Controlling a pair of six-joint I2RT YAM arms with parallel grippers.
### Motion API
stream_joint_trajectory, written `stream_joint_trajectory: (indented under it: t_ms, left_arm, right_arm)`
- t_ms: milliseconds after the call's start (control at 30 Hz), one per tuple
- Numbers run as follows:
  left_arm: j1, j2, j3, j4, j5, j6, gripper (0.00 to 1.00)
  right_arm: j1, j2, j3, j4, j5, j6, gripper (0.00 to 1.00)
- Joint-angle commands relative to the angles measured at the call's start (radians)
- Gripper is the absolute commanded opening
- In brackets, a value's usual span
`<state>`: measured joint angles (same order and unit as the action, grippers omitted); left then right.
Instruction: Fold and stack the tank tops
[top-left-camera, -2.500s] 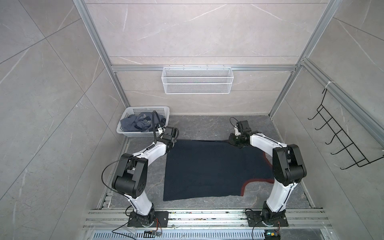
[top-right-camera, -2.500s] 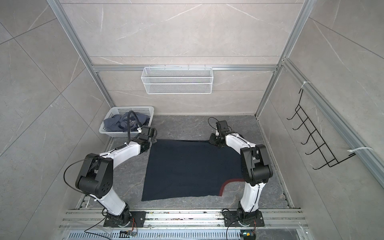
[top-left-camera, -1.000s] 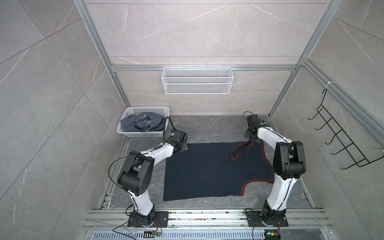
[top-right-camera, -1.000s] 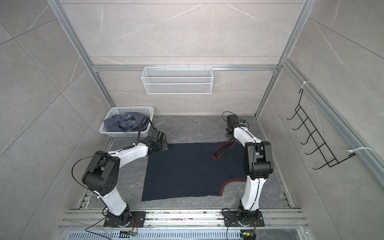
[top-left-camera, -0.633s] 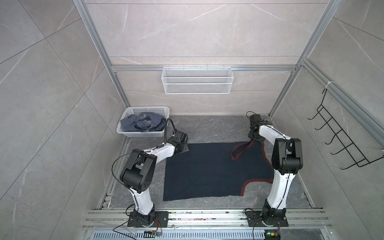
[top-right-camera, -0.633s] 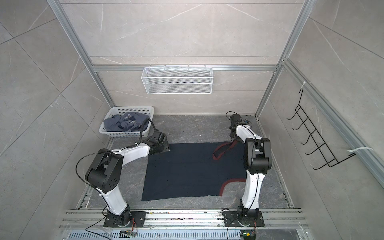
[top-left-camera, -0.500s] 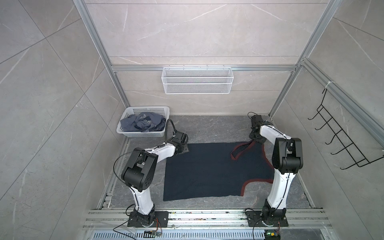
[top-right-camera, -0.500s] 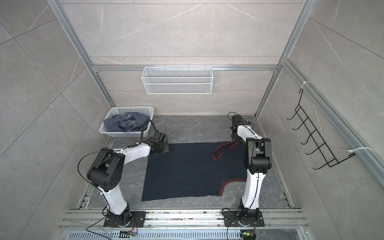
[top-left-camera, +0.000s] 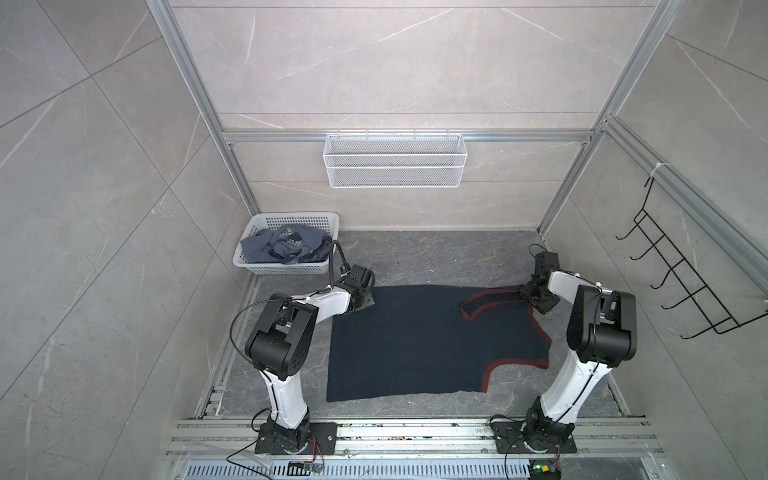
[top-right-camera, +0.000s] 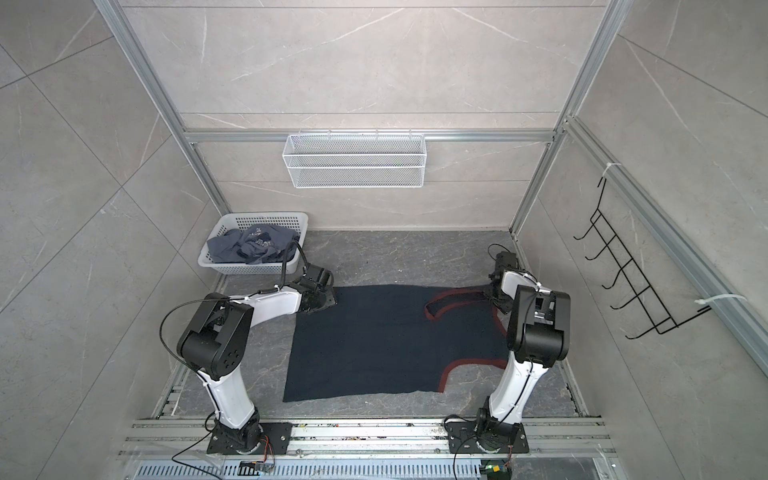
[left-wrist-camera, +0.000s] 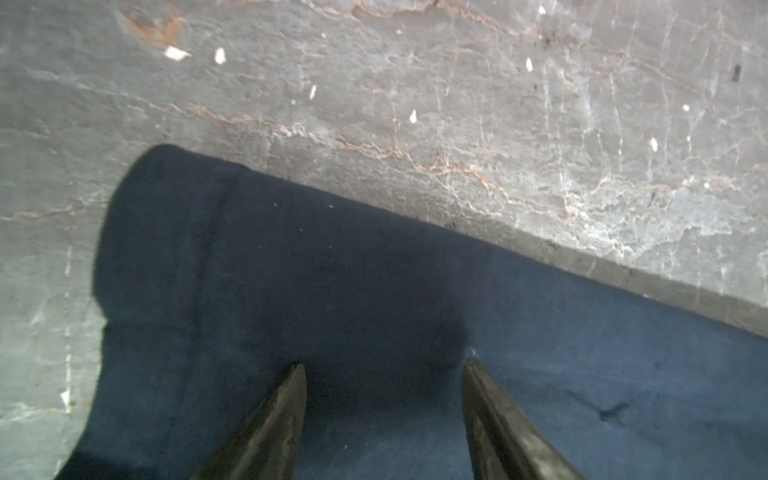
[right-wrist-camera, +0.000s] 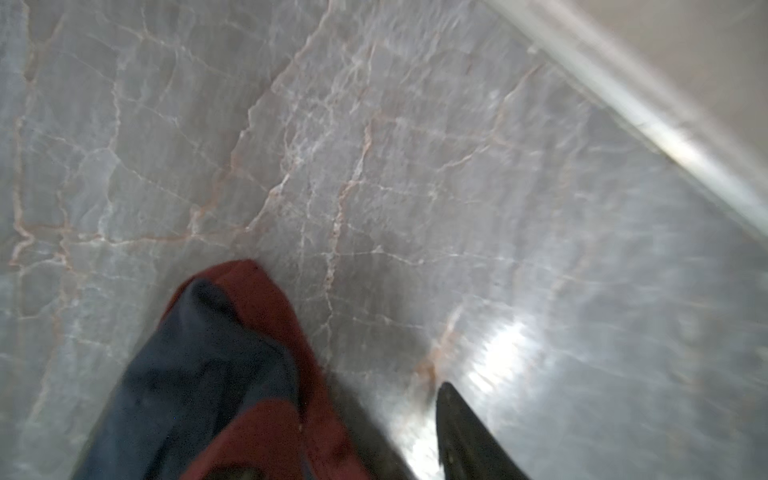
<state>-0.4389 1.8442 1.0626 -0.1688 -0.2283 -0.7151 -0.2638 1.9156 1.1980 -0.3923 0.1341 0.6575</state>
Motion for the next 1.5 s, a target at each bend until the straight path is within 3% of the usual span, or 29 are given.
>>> stream_joint_trajectory:
  t_ms: [0, 100, 400, 800, 933, 1233, 1467]
  left_arm:
    - [0.011, -0.004, -0.049, -0.032, -0.018, -0.037, 0.63]
    - [0.014, -0.011, -0.061, -0.031, -0.017, -0.038, 0.63]
    - [0.016, -0.044, -0.058, -0.032, -0.008, -0.015, 0.63]
    - [0.016, -0.072, -0.042, -0.049, -0.017, -0.006, 0.63]
    - [0.015, -0.077, -0.041, -0.051, -0.018, -0.003, 0.64]
    - [0.016, -0.108, -0.043, -0.058, -0.020, 0.010, 0.64]
    - [0.017, -0.102, -0.033, -0.058, -0.010, 0.016, 0.64]
  right_arm:
    - [-0.052, 0.027, -0.041, 0.160, -0.267, 0.061, 0.58]
    - [-0.079, 0.040, -0.059, 0.203, -0.328, 0.081, 0.60]
    - [-0.078, -0.081, -0.124, 0.204, -0.276, 0.070, 0.71]
    - [-0.077, -0.184, -0.213, 0.258, -0.340, 0.054, 0.71]
    - [-0.078, -0.216, -0.232, 0.267, -0.339, 0.062, 0.78]
    - [-0.024, -0.337, -0.275, 0.357, -0.349, 0.056, 0.68]
    - [0.058, -0.210, -0.164, 0.401, -0.382, 0.060, 0.62]
